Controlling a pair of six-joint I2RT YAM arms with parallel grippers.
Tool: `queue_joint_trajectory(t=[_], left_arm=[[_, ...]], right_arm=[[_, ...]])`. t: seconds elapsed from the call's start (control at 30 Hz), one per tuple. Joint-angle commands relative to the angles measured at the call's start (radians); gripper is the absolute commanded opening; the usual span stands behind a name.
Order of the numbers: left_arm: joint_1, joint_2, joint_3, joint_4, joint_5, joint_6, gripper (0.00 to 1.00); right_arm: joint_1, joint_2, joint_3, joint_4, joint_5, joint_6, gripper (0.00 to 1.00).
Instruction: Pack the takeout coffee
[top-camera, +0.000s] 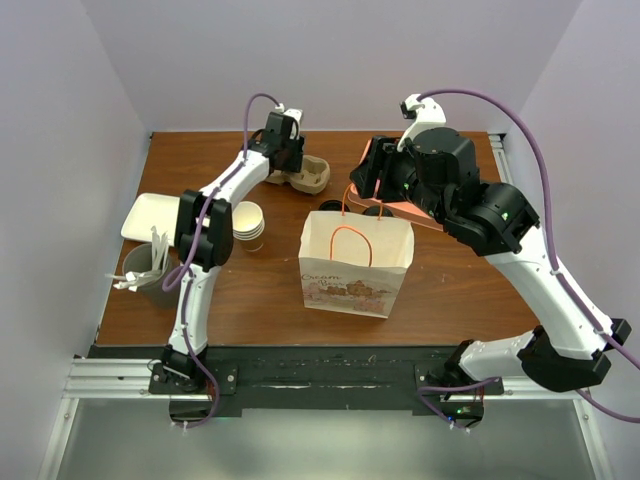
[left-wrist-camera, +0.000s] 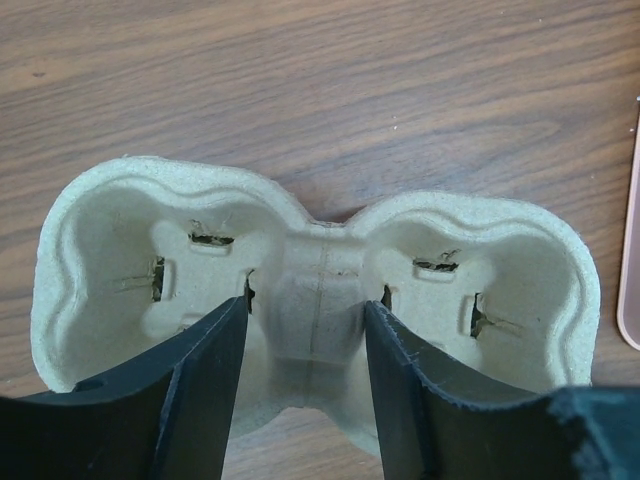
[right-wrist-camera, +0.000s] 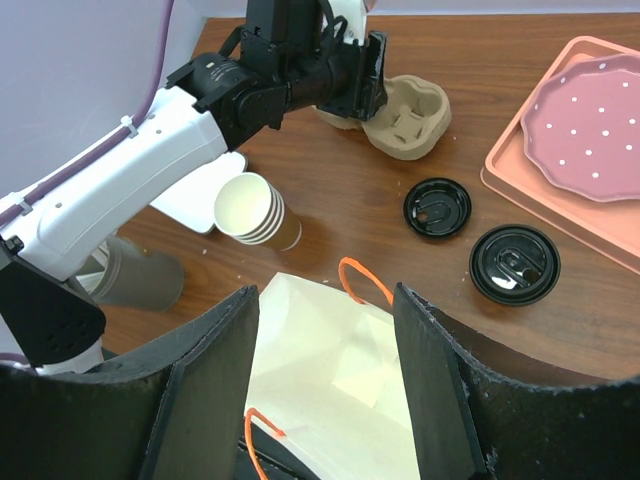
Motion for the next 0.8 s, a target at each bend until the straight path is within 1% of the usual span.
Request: queue_joint_trajectory(t=[0.0,0.43,0.57,0.7,0.77], left_arm=[[0.001,0.003,0.002,0.025,0.007,0.024,0.54],[-0.002,0.017,0.011,0.019,0.025,0.010,0.54],[-0.002,0.011,0.013,0.017,0.025,0.007,0.50],[-0.005,-0.006,0.034,0.012,0.022,0.013,0.42],[-0.007,-0.012,0.054,0.011,0.016,0.018,0.41]], right_arm=[[0.000,-0.007,0.010,0.010,0.027,0.015,0.60],[0.000,-0.010,0.005,0.004,0.030,0.009,0.60],[0.000,-0.010,0.003,0.004,0.031,0.006,0.60],[0.000,-0.010,0.002,0.004,0.033,0.002,0.60],[0.000,-0.012,0.000,0.006,0.031,0.002,0.60]])
